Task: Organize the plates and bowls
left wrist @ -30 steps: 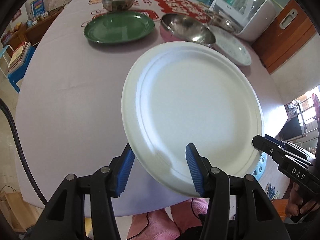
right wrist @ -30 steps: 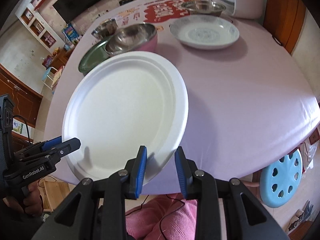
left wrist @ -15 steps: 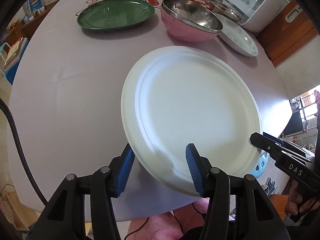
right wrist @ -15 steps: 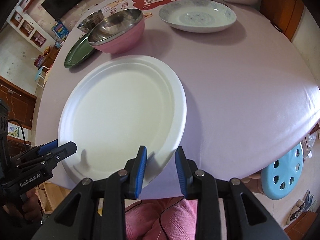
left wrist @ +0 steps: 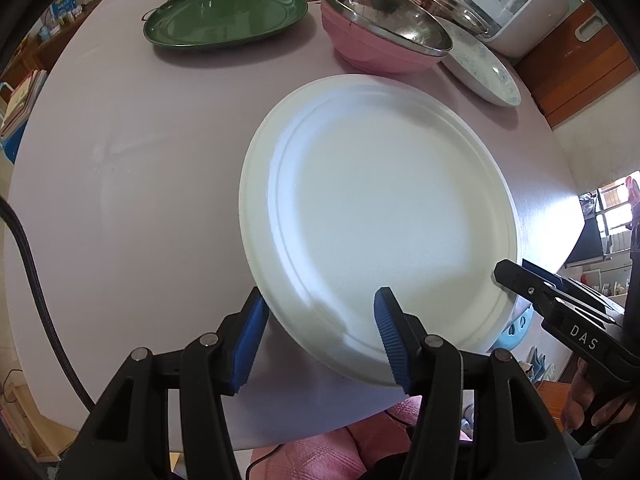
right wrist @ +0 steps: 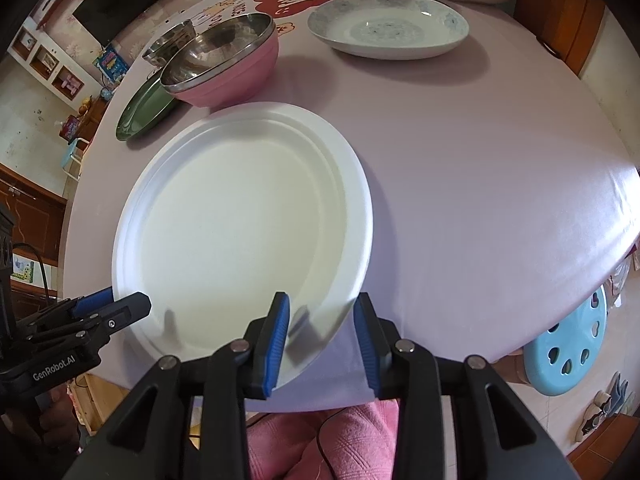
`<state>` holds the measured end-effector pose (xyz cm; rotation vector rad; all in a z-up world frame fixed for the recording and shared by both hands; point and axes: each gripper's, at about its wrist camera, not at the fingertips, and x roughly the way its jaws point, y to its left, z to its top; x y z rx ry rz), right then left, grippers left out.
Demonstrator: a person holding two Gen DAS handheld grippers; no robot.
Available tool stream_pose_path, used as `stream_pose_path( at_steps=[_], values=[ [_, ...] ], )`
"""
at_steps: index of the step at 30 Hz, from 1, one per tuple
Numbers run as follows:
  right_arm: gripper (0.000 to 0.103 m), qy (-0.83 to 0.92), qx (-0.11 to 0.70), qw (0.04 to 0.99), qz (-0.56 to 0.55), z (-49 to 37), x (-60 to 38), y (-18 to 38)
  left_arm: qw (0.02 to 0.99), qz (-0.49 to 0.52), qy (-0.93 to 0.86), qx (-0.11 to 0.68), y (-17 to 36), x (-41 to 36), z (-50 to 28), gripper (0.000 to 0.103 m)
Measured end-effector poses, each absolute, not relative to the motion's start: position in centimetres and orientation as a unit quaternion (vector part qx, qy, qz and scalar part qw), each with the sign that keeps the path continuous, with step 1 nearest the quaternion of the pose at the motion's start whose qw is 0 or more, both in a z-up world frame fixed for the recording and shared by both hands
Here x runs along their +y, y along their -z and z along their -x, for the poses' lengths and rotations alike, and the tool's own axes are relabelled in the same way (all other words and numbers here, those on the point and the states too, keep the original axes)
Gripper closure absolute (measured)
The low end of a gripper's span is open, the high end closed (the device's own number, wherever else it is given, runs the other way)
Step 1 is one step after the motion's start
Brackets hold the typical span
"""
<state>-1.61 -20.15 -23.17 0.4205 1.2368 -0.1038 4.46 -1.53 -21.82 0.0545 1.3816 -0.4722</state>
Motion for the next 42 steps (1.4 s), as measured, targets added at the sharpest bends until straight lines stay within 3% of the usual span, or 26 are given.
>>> stream_pose_path(
  at_steps=[6,16,20,42],
  values=[
    [0.05,0.053,0.564,0.799,-0.202,1.5,-20.5,22.5,0.749,-0.039,0.207,0.628,21.4,-1.6,-4.9,0.04],
    [0.048,0.066,0.546,0.807,-0.212,1.3,-21.6,20.9,0.764,-0.022,0.213,0.608,18.9,-0.6,-5.4,0.031],
    [0.041,0.069,0.537,0.813,-0.214,1.2,-22.3,20.2,0.771,-0.017,0.225,0.595,17.3,-1.0,-5.5,0.026],
    [0.04,0.029,0.504,0.838,-0.208,-2.0,-31.8,17.6,0.803,0.006,0.247,0.543,11.6,-11.9,-6.6,0.019]
  ],
)
